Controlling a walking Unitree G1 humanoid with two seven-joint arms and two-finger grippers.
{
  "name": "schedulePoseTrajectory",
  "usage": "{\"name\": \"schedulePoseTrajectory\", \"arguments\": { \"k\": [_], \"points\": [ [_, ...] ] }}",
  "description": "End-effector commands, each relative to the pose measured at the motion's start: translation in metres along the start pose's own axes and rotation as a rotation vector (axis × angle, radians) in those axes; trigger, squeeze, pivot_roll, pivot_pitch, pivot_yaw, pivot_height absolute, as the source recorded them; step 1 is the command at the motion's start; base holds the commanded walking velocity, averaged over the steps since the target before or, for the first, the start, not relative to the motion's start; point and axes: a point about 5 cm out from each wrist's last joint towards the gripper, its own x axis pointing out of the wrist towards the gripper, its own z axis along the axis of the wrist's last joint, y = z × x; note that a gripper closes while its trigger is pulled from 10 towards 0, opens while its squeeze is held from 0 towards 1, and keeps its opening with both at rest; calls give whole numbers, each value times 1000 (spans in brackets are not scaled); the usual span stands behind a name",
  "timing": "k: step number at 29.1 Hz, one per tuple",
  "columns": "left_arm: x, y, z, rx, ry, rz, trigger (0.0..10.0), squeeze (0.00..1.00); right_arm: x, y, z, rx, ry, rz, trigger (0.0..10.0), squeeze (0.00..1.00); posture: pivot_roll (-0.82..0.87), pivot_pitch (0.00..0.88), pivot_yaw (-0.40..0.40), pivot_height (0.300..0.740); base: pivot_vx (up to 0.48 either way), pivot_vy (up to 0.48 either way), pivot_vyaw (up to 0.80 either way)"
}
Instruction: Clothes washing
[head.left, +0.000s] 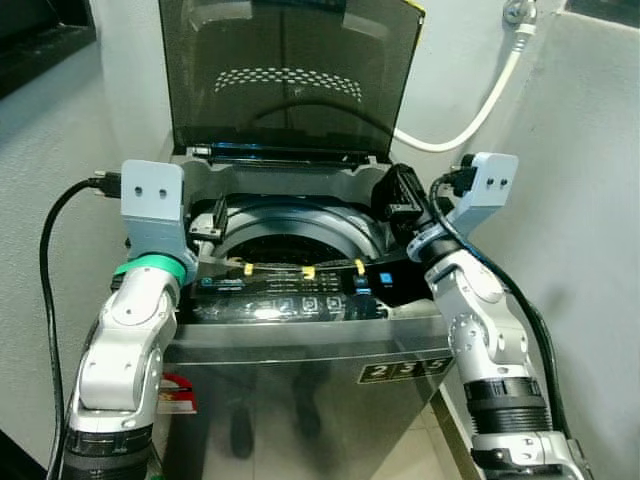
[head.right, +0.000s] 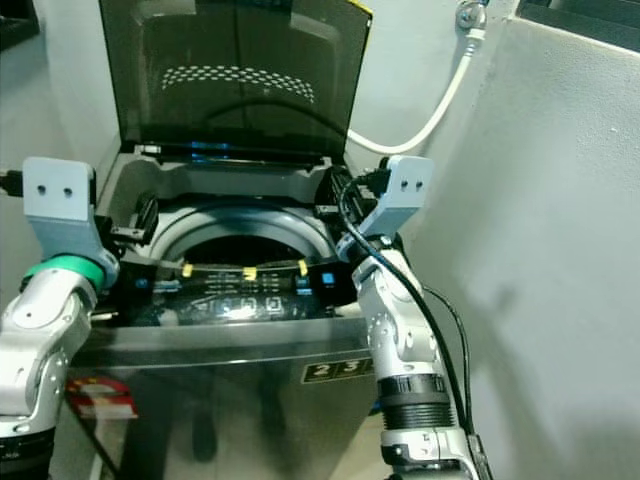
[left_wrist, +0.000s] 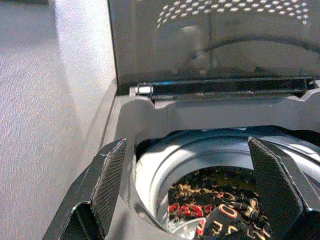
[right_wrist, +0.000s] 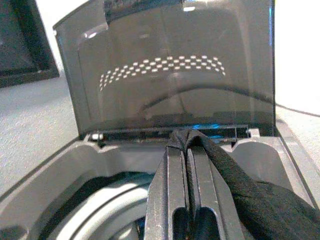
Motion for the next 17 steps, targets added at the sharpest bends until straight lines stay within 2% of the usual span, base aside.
{"name": "schedulePoseTrajectory", "arguments": {
  "k": [1,8,9,15,17],
  "points": [
    [-1,-3,-6,-9,35,-6,10000,0,-1,-4,2,-19,-2,-8,10000,0,57,40,-28,740,0,0,0],
    [-2,-6,-5,-26,21,-18,10000,0,0,-2,2,-20,-1,9,10000,0,56,41,-31,740,0,0,0],
    [-1,-5,2,-9,-28,3,10000,0,1,2,3,-16,-3,25,10000,0,57,41,-32,740,0,0,0],
    [0,3,14,1,-105,54,10000,0,4,7,7,-2,-15,55,10000,0,56,40,-31,740,0,0,0],
    [0,4,14,-2,-104,58,10000,0,5,9,7,3,-15,65,10000,0,55,40,-31,740,0,0,0]
  ]
}}
